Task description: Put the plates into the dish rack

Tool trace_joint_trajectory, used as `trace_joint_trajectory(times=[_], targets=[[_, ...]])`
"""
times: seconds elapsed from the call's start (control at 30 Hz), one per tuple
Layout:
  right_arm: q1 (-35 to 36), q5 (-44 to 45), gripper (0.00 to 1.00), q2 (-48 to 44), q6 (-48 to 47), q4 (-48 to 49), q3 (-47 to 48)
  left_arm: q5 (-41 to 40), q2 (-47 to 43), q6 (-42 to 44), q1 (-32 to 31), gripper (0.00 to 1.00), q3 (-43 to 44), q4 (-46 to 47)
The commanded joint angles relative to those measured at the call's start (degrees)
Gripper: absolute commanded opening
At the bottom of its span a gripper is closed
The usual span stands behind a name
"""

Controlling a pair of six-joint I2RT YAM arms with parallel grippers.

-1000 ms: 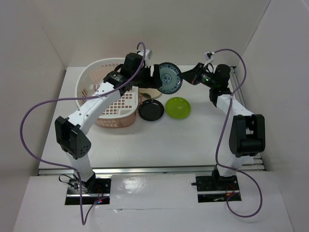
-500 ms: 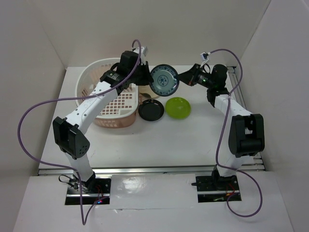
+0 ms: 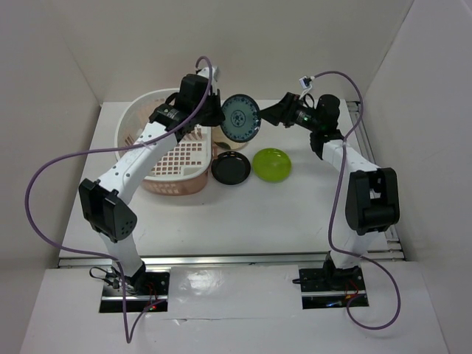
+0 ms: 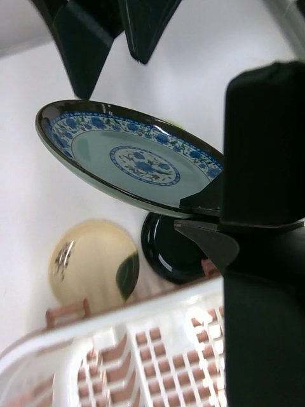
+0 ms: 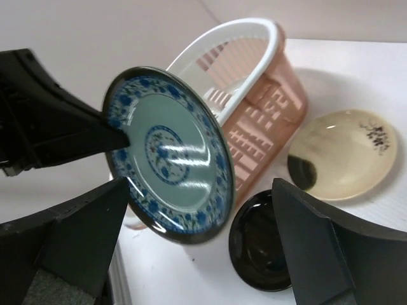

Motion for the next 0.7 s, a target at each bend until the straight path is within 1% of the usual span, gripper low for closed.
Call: trace_joint_trajectory(times=[0.0, 0.07, 0.17, 0.2, 0.27, 0.33, 0.37, 0.4, 0.43, 0.53, 0.6, 0.63, 0.67], targets=[[0.4, 6.4, 1.00, 1.0, -1.7, -2.8, 3.4, -9.7, -2.3, 4.9, 0.7, 0.00, 4.1, 2.3], [-0.3, 10.2, 1.00, 1.0, -1.7, -3.4, 3.4, -14.9, -2.9, 7.0, 2.2, 0.00, 4.7, 2.3], [-0.4, 13.0, 1.00, 1.7, -1.2, -6.3, 3.4, -20.2, -4.0, 9.6, 3.6, 0.00, 4.2, 4.2], [-0.4, 13.7, 1.00, 2.3, -1.9, -6.8, 3.4, -24.2, -4.5, 11.7, 4.2, 0.00, 3.6, 5.2], [-0.4, 13.7, 1.00, 2.9, -1.9, -6.8, 3.4, -27.6, -4.5, 14.3, 4.9, 0.00, 2.4, 9.1], [-0.4, 13.7, 1.00, 4.3, -1.4, -6.1, 3.4, -32.1, -3.9, 18.4, 6.3, 0.00, 2.4, 11.0], [-0.4, 13.7, 1.00, 4.9, -1.4, -6.1, 3.4, -35.7, -3.2, 19.6, 7.3, 0.00, 2.9, 11.8], [-0.4, 13.7, 1.00, 4.9, -1.4, -6.1, 3.4, -35.7, -2.6, 20.4, 7.3, 0.00, 2.9, 11.8], [-0.4, 13.7, 1.00, 5.6, -1.4, -6.1, 3.4, -38.5, -2.6, 21.7, 8.4, 0.00, 2.9, 13.2], [-0.4, 13.7, 1.00, 6.8, -1.4, -7.1, 4.1, -39.2, -2.1, 23.9, 11.7, 0.00, 2.2, 15.1], [-0.4, 14.2, 1.00, 7.3, -2.1, -7.7, 4.8, -41.2, -1.4, 25.5, 13.1, 0.00, 0.7, 17.2], [-0.4, 14.7, 1.00, 7.3, -2.6, -8.5, 5.3, -42.2, -1.4, 27.6, 14.2, 0.00, 0.1, 18.2], [-0.4, 14.7, 1.00, 8.0, -2.6, -8.5, 5.3, -42.8, -1.4, 29.1, 14.3, 0.00, -1.8, 21.0]])
